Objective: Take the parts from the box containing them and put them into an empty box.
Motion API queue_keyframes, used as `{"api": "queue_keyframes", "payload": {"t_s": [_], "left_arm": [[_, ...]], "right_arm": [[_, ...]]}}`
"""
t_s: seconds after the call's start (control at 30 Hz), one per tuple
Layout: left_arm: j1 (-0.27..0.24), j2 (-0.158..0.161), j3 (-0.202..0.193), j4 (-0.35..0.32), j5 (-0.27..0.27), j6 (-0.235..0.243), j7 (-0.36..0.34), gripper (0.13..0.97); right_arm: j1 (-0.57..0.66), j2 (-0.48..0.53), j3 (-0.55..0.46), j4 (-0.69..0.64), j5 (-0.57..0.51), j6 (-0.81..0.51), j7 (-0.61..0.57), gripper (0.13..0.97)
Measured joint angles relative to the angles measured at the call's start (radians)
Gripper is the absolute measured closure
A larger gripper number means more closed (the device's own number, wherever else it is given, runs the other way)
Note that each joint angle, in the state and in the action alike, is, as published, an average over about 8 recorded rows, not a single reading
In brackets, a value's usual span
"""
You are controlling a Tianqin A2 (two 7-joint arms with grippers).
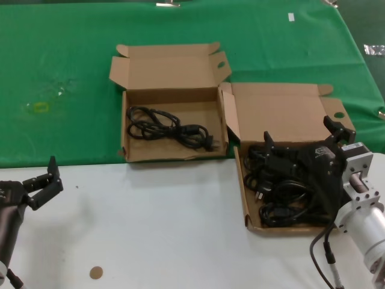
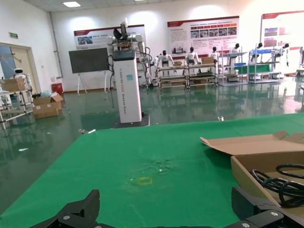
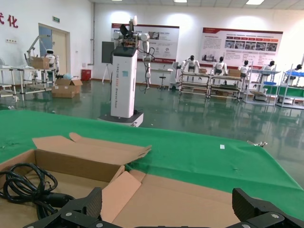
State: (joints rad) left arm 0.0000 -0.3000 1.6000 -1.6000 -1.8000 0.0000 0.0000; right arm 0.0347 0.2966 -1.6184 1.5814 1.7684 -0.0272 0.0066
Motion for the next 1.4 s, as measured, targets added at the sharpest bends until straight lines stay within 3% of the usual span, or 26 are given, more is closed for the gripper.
{"api": "queue_keyframes", "payload": {"t_s": [1.4], "left_arm": [[0.000,0.000,0.000,0.000,0.000,0.000,0.000,0.132]], "right_arm": [[0.000,0.000,0.000,0.000,0.000,0.000,0.000,0.129]]}}
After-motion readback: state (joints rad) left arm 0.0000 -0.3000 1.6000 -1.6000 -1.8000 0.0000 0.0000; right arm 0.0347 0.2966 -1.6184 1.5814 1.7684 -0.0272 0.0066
